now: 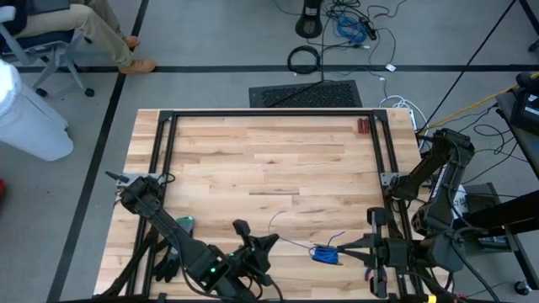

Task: Coil cords
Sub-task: Coil the blue wire onto the spool

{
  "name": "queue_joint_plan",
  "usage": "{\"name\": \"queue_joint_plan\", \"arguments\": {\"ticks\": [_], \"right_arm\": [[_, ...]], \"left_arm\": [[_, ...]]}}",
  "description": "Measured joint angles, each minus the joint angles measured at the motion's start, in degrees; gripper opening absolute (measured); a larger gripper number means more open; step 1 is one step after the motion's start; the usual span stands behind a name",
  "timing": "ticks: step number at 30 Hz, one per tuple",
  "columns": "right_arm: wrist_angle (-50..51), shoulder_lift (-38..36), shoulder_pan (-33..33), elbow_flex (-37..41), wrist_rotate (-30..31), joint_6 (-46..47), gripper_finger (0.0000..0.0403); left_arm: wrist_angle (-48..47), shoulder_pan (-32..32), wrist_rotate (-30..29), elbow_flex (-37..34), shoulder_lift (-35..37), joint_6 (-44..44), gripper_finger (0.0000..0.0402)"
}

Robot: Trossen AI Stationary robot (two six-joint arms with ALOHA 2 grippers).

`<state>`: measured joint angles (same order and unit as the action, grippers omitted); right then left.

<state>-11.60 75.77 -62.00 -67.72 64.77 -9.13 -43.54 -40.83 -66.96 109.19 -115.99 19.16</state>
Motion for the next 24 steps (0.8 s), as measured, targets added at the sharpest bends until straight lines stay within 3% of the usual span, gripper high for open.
{"name": "queue_joint_plan", "arguments": {"ticks": [16, 24], "right_arm": [[0.4, 0.0, 0.0, 0.0, 0.0, 0.7, 0.0000], [0.9, 0.0, 0.0, 0.0, 1.3, 1.7, 0.0000]], "left_arm": [[-9.9, -5.3, -1.2, 0.0, 4.6, 9.3, 0.0001], [-11.3, -7.6, -1.5, 0.0, 4.8, 9.5, 0.0001]]}}
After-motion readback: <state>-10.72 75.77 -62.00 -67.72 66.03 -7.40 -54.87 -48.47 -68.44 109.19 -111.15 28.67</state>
